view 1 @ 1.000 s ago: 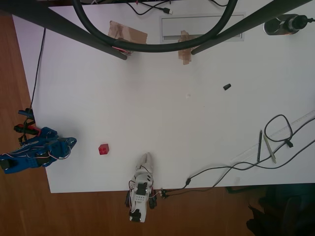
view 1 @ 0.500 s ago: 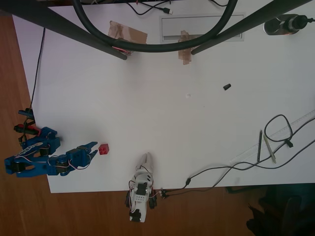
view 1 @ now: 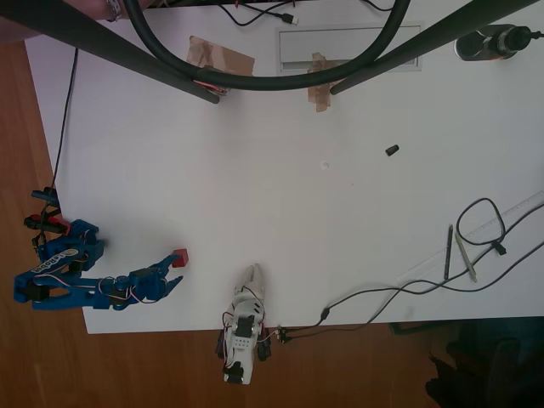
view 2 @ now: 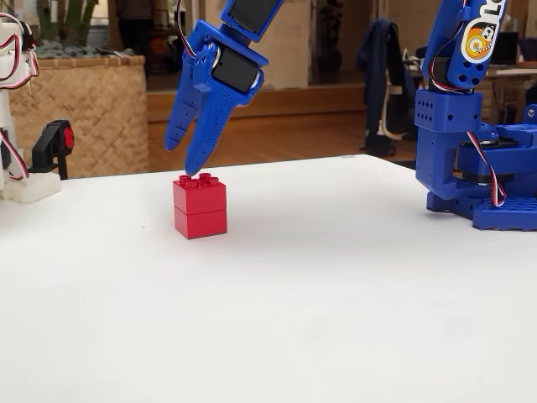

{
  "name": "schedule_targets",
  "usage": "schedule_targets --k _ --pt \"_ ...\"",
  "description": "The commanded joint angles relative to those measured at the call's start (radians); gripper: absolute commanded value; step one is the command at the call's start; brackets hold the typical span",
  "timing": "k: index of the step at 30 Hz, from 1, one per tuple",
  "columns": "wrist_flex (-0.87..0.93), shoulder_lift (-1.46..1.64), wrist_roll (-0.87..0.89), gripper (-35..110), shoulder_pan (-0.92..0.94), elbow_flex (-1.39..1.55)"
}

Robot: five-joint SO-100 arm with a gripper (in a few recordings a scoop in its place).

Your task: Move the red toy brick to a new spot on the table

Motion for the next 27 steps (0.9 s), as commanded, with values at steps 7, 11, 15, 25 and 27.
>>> schedule_targets --k 7,11,15,25,27 --pt "-0.051 0.057 0.032 31 -0.005 0.078" --pt "-0.146 0.049 0.075 30 -0.011 0.147" --pt "-0.225 0.021 0.167 24 -0.035 0.187" --pt "-0.193 0.038 0.252 0 -0.012 0.118" --pt "-0.028 0.052 0.298 0 0.029 -0.032"
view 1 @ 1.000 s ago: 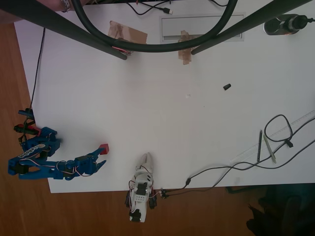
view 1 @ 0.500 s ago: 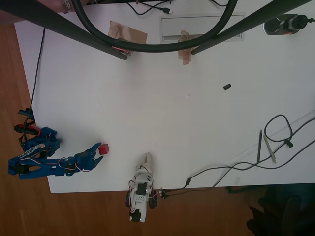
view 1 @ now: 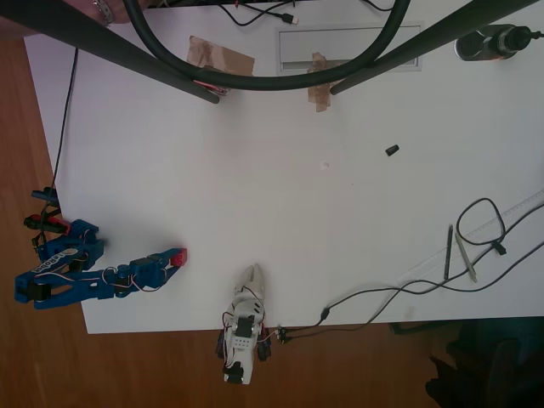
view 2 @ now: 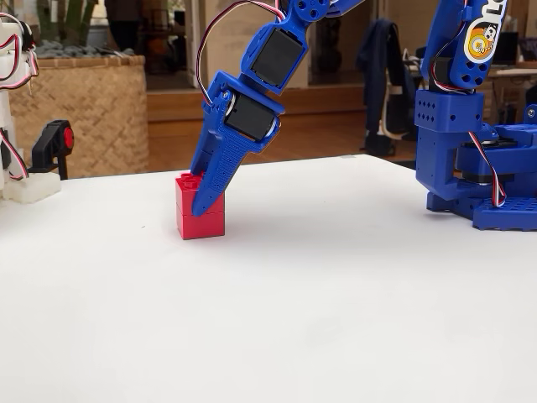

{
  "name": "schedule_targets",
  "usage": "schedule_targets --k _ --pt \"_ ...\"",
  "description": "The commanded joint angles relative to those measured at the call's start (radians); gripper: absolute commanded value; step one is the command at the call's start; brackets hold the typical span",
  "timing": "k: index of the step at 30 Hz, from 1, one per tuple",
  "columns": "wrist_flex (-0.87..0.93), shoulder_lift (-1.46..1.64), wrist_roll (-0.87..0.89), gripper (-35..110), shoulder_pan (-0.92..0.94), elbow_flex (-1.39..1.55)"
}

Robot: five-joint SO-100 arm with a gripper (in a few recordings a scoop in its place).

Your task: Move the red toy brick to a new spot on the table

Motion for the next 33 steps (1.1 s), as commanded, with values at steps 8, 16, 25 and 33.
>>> schedule_targets --k 8,16,25,33 --pt "0.600 0.152 0.034 0 0.397 -0.488" --pt "0.529 0.222 -0.101 0 0.861 -0.279" --pt "0.301 0.017 -0.018 0 1.081 -0.207" --pt "0.183 -0.156 -0.005 8 1.129 -0.201"
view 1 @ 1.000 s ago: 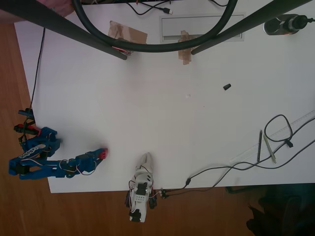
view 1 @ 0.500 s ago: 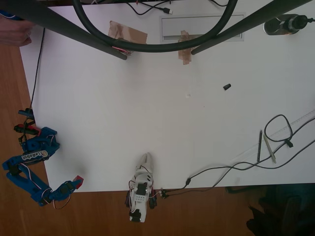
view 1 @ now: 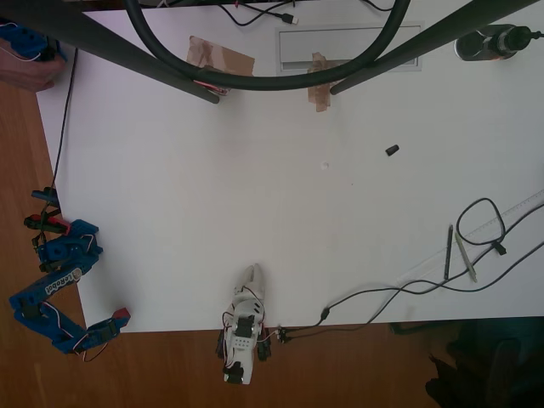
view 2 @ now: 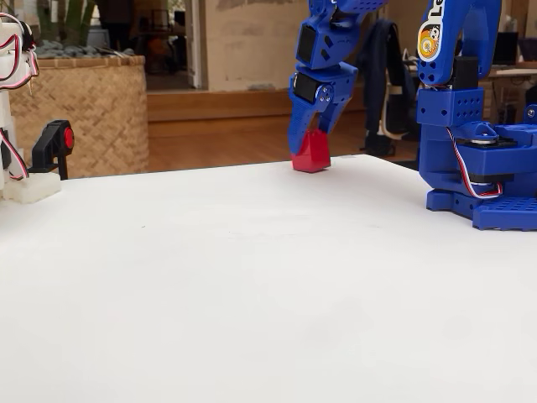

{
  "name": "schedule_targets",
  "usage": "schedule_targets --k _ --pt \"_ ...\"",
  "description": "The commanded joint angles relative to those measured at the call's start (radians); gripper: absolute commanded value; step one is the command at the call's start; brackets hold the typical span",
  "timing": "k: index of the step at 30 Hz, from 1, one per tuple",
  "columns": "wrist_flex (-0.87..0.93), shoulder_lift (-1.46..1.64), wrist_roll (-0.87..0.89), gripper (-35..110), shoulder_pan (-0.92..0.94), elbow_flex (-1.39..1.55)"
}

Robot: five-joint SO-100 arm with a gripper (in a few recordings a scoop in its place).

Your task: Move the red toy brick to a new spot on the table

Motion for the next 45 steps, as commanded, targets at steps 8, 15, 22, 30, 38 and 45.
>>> schedule_targets --k 8,15,22,30,38,45 --pt "0.126 0.067 -0.121 26 0.034 -0.198" --pt "0.282 0.293 -0.058 29 -0.276 -0.387" --pt "0.377 0.588 -0.015 18 -0.824 -0.175" --pt "0.259 1.046 0.040 0 -1.135 0.511" --pt "0.506 1.466 0.178 0 -1.361 0.874" --pt "0.565 1.654 0.178 0 -1.322 1.055"
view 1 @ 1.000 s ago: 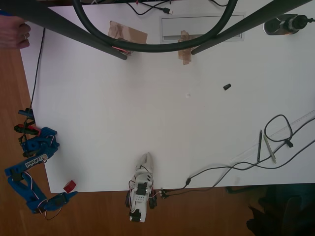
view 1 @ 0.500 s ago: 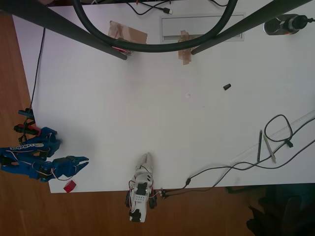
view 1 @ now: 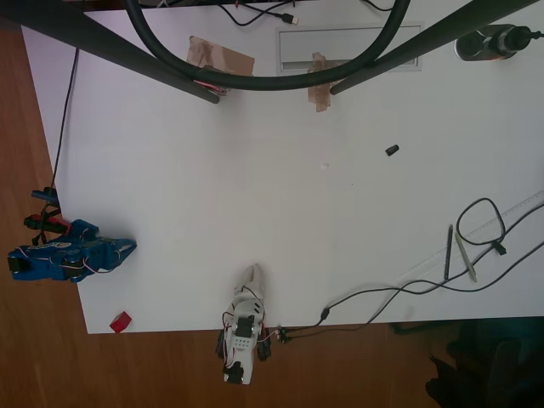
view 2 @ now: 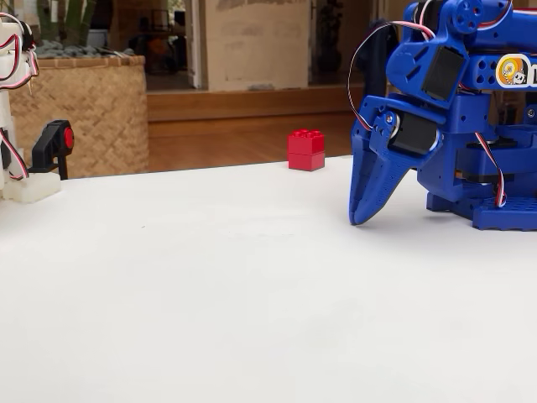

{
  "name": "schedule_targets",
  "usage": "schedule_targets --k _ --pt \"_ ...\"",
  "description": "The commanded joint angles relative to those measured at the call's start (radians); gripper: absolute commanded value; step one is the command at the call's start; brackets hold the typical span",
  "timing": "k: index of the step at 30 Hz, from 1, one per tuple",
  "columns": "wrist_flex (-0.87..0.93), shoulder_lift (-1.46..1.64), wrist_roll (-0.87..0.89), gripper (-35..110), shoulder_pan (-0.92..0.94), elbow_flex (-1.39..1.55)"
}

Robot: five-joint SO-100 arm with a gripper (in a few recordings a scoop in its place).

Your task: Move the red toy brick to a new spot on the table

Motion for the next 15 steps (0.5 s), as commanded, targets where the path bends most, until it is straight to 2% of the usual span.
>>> schedule_targets --k 1,3,7,15 --pt "0.003 0.048 0.051 0 -0.029 0.029" --pt "-0.006 0.048 0.046 0 -0.066 0.037" --pt "-0.020 0.049 0.164 0 -0.054 0.049" --pt "-0.021 0.049 0.164 1 -0.046 0.049"
